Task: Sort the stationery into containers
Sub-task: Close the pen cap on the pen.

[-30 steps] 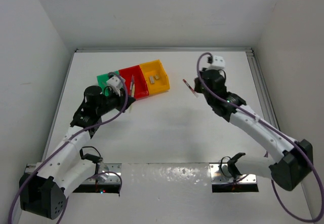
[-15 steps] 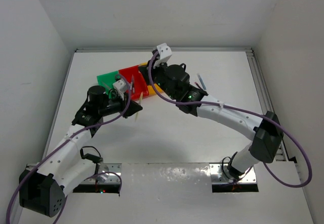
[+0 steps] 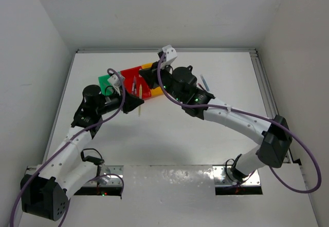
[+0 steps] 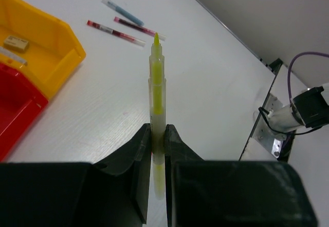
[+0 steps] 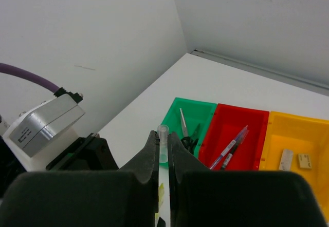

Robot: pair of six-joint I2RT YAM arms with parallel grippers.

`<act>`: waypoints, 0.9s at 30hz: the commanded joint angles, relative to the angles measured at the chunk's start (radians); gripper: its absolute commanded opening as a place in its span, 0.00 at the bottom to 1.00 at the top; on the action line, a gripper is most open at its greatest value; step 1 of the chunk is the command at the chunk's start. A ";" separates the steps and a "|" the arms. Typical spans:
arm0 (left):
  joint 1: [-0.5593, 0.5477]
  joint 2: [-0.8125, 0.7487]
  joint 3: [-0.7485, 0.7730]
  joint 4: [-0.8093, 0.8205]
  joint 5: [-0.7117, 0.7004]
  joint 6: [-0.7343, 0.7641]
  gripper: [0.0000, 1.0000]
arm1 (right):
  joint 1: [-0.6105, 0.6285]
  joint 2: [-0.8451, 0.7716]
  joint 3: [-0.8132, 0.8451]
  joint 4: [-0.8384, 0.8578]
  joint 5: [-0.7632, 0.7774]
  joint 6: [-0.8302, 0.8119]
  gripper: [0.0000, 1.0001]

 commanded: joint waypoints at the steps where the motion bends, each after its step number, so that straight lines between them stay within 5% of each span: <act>1: 0.012 -0.025 0.000 0.115 0.010 -0.056 0.00 | 0.001 -0.051 -0.026 0.089 -0.017 0.048 0.00; 27: 0.015 -0.035 0.013 0.058 -0.015 -0.007 0.00 | 0.001 -0.037 -0.078 0.122 -0.028 0.130 0.00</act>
